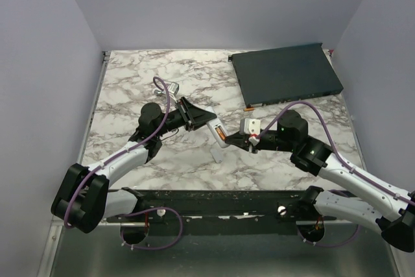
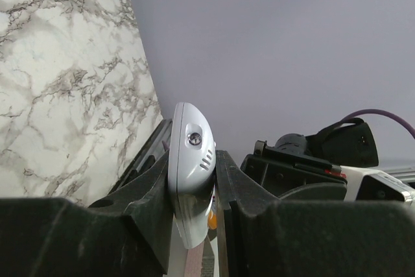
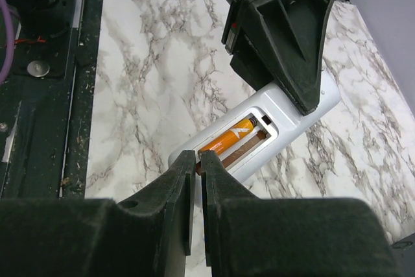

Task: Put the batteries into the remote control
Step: Load the battery into the remote control.

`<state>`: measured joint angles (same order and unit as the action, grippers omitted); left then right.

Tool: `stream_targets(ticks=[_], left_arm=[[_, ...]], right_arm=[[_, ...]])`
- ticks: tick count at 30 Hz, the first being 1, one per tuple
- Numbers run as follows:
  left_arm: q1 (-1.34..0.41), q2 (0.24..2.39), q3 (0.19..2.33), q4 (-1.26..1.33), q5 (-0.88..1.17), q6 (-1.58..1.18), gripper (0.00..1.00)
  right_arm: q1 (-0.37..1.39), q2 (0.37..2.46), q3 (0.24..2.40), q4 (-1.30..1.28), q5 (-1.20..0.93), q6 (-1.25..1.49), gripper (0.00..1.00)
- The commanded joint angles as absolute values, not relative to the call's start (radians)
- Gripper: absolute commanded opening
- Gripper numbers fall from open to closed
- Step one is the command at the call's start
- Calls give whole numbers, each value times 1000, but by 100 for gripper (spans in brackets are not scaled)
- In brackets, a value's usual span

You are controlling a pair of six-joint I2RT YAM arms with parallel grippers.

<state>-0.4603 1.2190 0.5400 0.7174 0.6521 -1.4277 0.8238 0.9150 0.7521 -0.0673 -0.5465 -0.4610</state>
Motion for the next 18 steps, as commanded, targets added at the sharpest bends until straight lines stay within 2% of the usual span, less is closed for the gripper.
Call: stream_targets(ticks=[1,18], left_arm=[[-465,1196,534,773,669,-1439,0],[-465,1196,537,777,672,-1439,0]], right_arm=[[825,922,774,-35,-531,-453,16],[827,932,772,-16,-519,-446,14]])
